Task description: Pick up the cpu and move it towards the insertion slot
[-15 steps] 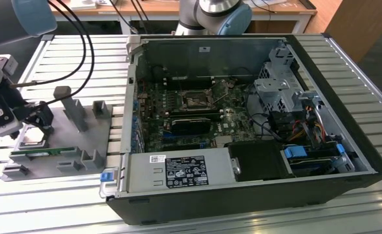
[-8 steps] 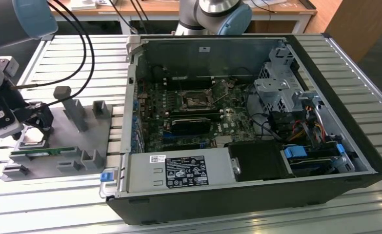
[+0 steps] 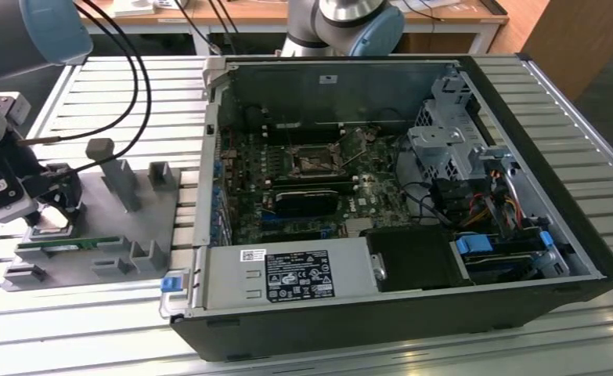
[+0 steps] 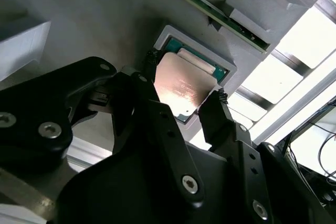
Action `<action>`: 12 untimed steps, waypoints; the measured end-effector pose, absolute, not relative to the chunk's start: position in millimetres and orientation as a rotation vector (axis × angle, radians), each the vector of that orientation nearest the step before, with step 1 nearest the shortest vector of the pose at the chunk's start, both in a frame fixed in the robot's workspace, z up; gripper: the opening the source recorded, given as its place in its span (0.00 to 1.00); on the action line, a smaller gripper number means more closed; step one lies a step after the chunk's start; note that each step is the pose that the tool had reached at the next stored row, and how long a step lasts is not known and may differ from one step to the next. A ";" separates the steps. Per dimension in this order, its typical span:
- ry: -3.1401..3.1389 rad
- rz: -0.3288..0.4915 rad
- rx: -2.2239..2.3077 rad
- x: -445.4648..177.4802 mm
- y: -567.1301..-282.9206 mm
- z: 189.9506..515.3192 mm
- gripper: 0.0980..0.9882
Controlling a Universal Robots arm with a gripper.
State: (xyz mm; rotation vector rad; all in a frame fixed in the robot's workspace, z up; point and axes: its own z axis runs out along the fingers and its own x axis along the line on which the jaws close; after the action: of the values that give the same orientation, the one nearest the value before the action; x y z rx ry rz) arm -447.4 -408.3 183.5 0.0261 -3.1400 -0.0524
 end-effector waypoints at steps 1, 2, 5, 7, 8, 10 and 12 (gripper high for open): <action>-3.140 -0.053 0.026 -447.6 -408.2 183.3 0.56; -3.140 -0.053 0.026 -447.8 -408.2 183.1 0.56; -3.140 -0.054 0.026 -448.3 -408.1 182.6 0.56; -3.140 -0.057 0.026 -448.4 -408.1 182.5 0.55; -3.140 -0.058 0.026 -448.4 -408.0 182.5 0.55; -3.140 -0.062 0.026 -448.4 -408.1 182.4 0.50; -3.140 -0.065 0.026 -448.4 -408.0 182.4 0.50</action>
State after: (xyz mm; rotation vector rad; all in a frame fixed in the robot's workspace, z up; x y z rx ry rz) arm -448.4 -408.0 182.4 0.0257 -3.1397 -0.0650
